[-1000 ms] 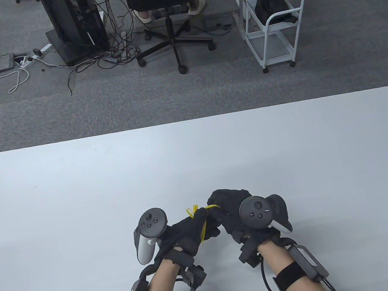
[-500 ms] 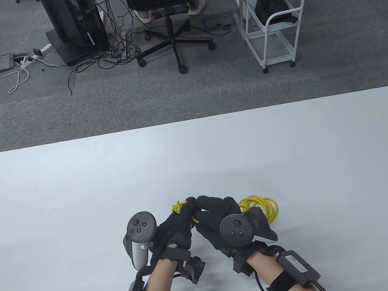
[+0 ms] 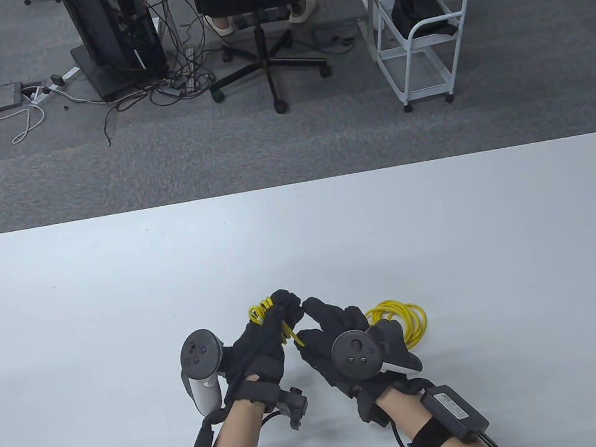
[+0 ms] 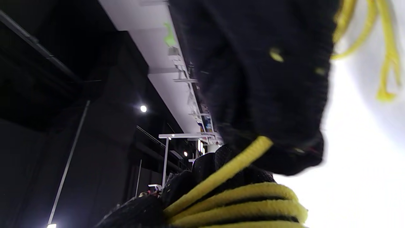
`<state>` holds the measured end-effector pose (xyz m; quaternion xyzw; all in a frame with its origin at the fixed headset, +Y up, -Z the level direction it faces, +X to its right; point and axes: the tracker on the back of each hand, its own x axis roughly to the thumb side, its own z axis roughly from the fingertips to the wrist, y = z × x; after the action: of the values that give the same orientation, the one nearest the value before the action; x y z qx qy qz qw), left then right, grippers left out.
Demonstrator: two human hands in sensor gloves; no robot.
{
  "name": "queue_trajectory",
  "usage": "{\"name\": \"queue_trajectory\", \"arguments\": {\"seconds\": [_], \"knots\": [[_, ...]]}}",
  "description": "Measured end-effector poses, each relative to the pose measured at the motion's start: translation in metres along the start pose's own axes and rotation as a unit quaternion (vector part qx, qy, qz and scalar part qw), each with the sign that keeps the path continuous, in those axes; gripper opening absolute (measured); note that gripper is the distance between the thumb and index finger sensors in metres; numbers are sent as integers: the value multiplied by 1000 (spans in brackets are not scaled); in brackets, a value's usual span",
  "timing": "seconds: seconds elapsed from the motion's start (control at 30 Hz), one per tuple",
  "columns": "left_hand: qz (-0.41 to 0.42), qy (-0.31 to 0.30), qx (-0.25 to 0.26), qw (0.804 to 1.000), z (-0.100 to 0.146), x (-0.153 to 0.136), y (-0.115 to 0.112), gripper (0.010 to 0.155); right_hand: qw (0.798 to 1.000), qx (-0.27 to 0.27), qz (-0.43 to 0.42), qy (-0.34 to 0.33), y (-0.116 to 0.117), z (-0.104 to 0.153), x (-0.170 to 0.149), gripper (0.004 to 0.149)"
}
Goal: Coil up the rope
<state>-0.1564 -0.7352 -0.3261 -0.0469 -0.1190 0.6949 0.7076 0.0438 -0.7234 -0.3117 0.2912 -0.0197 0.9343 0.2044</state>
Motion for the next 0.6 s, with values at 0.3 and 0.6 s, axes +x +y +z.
{"name": "queue_trajectory", "arguments": {"seconds": [0.3, 0.6], "knots": [[68, -15, -54, 996, -2, -3, -7, 53, 1000, 20, 5, 19, 3, -1, -12, 41], [73, -9, -119, 990, -5, -4, -18, 56, 999, 10, 19, 45, -6, 1, -27, 40]]}}
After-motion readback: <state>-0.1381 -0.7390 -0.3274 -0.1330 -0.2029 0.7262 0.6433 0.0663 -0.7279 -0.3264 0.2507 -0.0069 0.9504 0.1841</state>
